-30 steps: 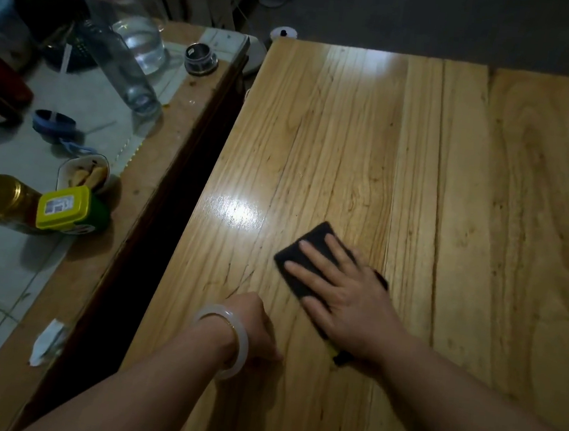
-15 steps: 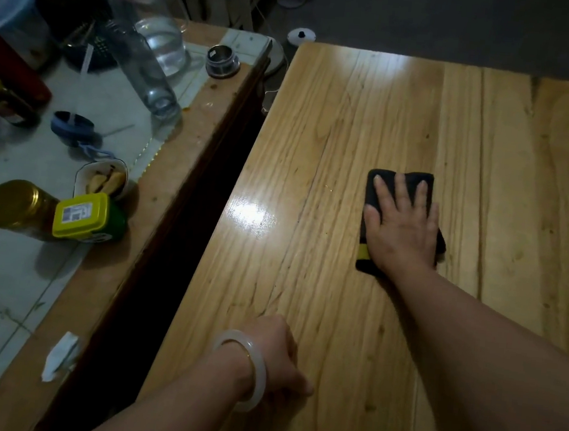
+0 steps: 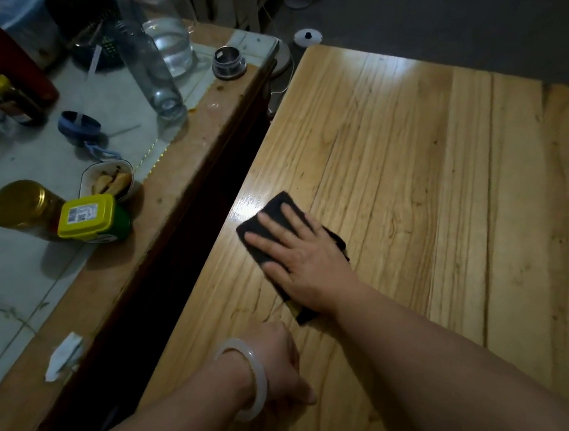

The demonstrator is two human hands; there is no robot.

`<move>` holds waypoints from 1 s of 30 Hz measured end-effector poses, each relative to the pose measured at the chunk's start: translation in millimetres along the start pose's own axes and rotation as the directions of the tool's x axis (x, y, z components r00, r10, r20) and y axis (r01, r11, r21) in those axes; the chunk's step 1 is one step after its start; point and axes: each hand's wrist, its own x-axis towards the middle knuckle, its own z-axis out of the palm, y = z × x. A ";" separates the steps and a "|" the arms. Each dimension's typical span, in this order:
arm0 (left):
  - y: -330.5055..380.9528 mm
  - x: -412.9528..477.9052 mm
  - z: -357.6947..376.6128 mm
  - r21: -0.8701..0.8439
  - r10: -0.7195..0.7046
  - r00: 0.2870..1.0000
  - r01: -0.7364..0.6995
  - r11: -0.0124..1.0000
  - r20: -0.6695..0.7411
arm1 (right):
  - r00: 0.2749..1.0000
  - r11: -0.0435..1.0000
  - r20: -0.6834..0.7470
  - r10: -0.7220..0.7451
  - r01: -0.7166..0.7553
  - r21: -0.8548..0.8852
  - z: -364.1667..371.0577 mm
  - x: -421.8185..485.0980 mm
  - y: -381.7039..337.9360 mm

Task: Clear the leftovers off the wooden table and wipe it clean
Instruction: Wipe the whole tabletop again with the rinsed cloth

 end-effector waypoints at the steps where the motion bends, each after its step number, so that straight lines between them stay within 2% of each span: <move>1: -1.0 0.1 1.5 0.021 0.004 1.000 -0.004 1.000 -0.009 | 0.999 0.999 -0.001 -0.037 0.037 -0.002 3.5 -11.6 1.5; 3: 0.1 -2.3 3.3 0.089 0.001 1.000 -0.001 0.996 0.003 | 0.999 0.999 -0.021 -0.050 0.050 0.009 8.9 -39.1 8.7; 6: 8.4 -1.3 -11.7 0.150 -0.044 0.999 0.044 0.988 -0.002 | 0.995 0.999 -0.083 0.050 -0.049 0.016 11.1 -74.8 32.3; 8: 14.3 2.4 -34.4 0.180 -0.029 0.984 0.061 0.982 -0.175 | 0.983 0.990 -0.114 0.143 -0.143 0.008 9.4 -91.7 51.7; 10: 21.1 7.4 -60.0 0.225 0.015 0.933 0.071 0.972 -0.359 | 0.955 0.965 -0.140 0.262 -0.260 0.038 3.6 -104.6 72.7; 13: 24.3 17.9 -85.3 0.361 0.045 0.898 0.130 0.923 -0.438 | 0.882 0.896 -0.159 0.443 -0.433 0.098 -5.0 -113.6 103.7; 16: 23.9 28.6 -95.6 0.235 -0.024 0.910 0.133 0.963 -0.414 | 0.782 0.803 -0.182 0.595 -0.576 0.150 -12.3 -109.1 129.0; 19: 24.4 35.8 -97.7 0.175 -0.018 0.919 0.094 0.980 -0.393 | 0.692 0.720 -0.201 0.694 -0.671 0.177 -17.1 -92.8 144.4; 23: 20.7 39.0 -95.0 0.117 0.004 0.914 0.047 0.992 -0.406 | 0.628 0.655 -0.188 0.755 -0.732 0.187 -20.7 -66.5 146.7; 26: 18.8 42.7 -90.6 0.080 0.021 0.915 0.012 0.997 -0.402 | 0.645 0.668 -0.178 0.744 -0.723 0.176 -24.1 -43.4 141.3; 30: 15.3 44.2 -92.4 0.045 0.052 0.905 -0.037 0.998 -0.421 | 0.735 0.753 -0.165 0.658 -0.636 0.170 -32.4 2.6 117.3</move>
